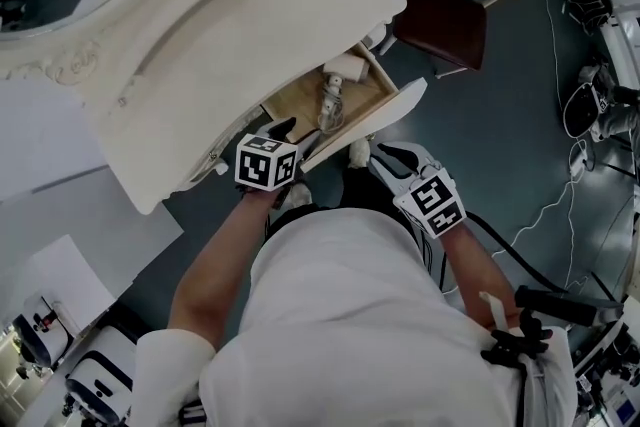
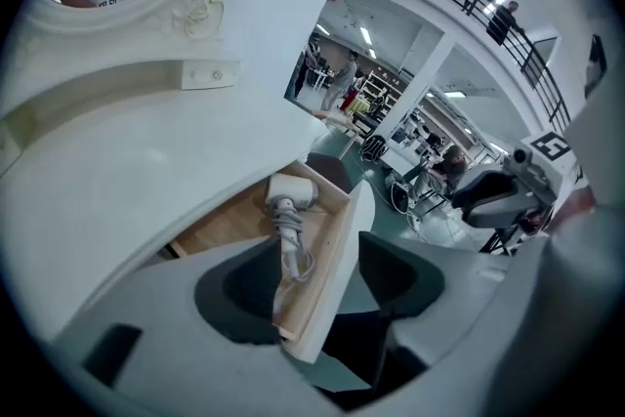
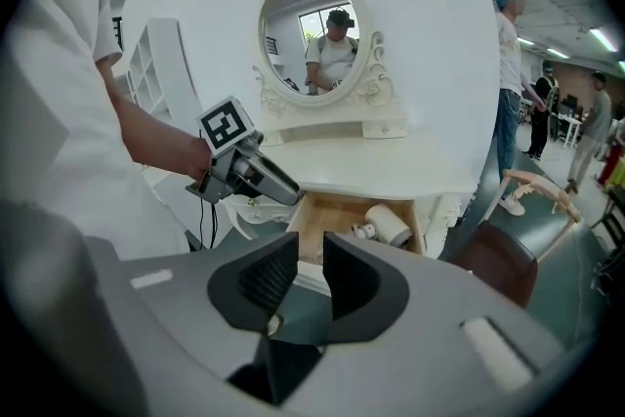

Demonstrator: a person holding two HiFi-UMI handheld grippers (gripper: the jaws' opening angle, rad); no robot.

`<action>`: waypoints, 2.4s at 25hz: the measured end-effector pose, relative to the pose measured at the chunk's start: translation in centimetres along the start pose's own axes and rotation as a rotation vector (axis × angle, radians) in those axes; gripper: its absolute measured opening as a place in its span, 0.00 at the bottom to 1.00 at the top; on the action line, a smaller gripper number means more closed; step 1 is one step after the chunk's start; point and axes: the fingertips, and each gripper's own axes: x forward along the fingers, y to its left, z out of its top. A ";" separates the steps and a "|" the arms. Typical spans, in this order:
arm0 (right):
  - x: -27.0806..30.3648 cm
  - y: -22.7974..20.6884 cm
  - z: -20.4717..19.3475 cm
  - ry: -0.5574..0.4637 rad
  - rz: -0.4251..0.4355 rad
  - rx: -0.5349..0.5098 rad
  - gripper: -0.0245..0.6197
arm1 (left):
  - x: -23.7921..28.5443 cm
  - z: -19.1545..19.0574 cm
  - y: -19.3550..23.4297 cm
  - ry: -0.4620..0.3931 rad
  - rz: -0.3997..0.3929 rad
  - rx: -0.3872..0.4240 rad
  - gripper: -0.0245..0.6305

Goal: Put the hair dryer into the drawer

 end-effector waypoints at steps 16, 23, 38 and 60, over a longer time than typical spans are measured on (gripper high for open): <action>1.3 15.0 -1.1 -0.033 -0.006 0.004 0.04 | -16.0 -11.0 -5.7 -0.075 -0.220 0.052 0.04; 1.6 20.8 -1.3 -0.016 0.001 -0.002 0.04 | -20.9 -13.9 -6.3 -0.091 -0.241 0.110 0.04; 1.8 27.9 -1.2 -0.034 0.005 -0.034 0.04 | -25.7 -17.8 -7.2 -0.115 -0.273 0.132 0.04; 2.8 30.2 -0.3 -0.021 -0.017 -0.073 0.03 | -26.9 -19.6 -5.3 -0.105 -0.262 0.161 0.04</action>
